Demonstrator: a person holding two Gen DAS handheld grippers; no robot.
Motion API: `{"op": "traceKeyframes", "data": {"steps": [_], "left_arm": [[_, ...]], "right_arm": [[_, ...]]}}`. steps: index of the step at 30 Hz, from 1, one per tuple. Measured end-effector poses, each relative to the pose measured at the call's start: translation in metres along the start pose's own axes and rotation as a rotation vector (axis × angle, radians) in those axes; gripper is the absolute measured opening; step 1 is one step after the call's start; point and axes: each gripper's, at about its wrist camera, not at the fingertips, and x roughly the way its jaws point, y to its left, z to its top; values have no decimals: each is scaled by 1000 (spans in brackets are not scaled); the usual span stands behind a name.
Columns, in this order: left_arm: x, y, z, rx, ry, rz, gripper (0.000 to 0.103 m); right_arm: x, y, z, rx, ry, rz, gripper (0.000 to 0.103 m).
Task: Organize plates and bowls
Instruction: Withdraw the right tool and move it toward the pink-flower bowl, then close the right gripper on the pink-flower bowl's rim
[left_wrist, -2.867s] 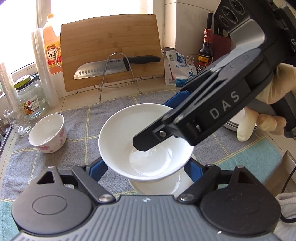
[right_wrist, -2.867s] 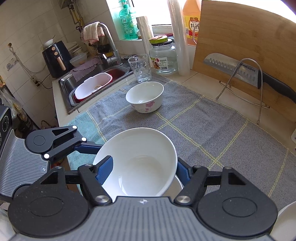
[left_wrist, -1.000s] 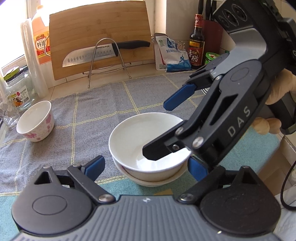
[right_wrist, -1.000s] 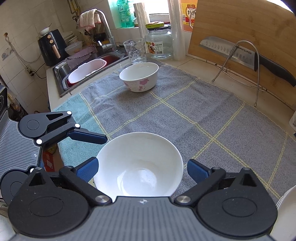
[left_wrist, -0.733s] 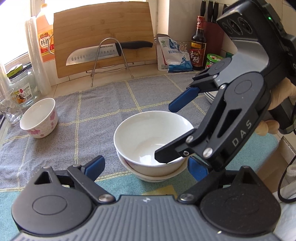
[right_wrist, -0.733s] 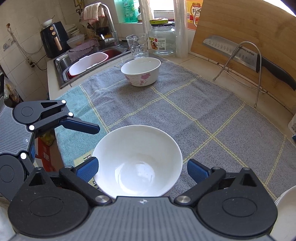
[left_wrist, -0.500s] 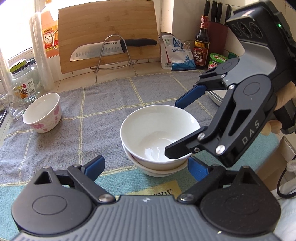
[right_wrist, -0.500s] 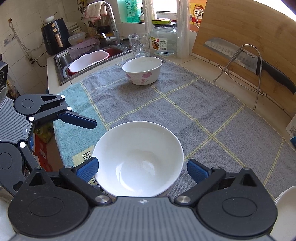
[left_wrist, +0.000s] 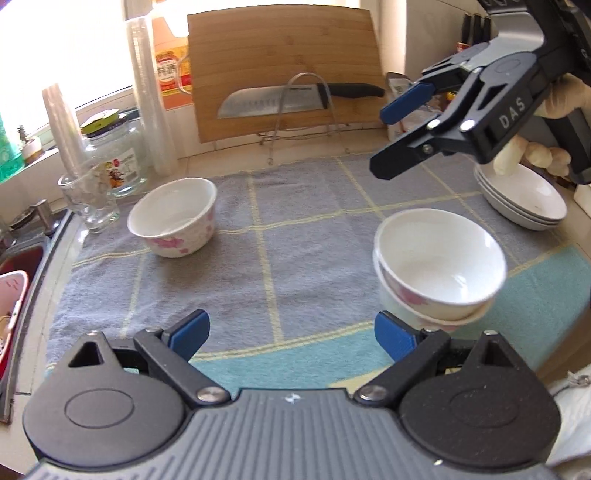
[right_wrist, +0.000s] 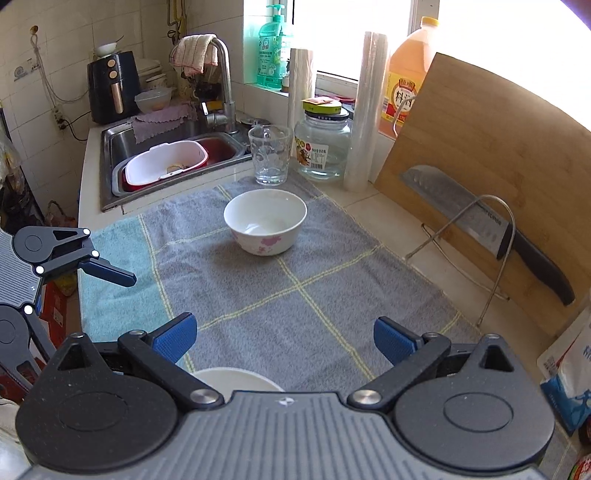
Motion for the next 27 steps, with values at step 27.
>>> {"op": "traceKeyframes", "data": {"steps": [27], "left_arm": [[118,104,32,-94,-93,56,96]], "right_arm": [[175,-20,100,82,106,129,102]]}}
